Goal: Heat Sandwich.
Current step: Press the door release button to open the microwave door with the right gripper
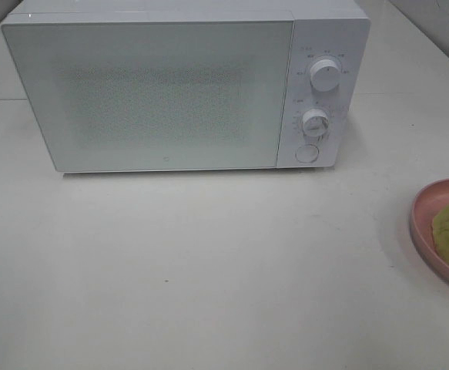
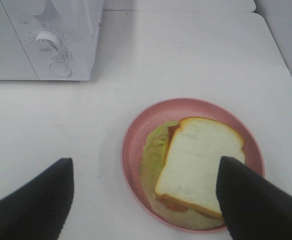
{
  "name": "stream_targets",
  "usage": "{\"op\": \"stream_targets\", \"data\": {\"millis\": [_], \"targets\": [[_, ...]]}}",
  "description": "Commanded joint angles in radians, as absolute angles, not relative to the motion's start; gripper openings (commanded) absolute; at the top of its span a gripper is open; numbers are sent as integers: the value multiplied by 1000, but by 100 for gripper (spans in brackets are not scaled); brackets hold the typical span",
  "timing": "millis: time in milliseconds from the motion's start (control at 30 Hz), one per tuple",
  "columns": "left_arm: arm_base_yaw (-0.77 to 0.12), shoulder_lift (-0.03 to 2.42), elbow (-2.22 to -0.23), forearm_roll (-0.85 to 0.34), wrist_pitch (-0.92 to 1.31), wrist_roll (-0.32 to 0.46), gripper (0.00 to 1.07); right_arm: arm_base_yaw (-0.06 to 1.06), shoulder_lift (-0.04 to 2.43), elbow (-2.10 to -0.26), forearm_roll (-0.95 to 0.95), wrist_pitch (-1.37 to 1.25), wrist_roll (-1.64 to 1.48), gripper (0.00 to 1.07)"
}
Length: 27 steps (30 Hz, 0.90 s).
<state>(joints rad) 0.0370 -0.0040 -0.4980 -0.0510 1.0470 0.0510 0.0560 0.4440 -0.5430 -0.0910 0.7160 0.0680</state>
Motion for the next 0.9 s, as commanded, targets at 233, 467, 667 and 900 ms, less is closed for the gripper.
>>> {"op": "stream_targets", "data": {"millis": [233, 467, 667, 900], "targets": [[33, -33, -494, -51, 1036, 47, 98, 50, 596, -549, -90, 574, 73, 75], [33, -33, -494, -51, 1036, 47, 98, 50, 676, -549, -90, 489, 73, 75], [33, -33, -494, -51, 1036, 47, 98, 50, 781, -549, -90, 361, 73, 75], [33, -33, -494, -51, 1036, 47, 98, 50, 883, -549, -90, 262, 73, 75]]}}
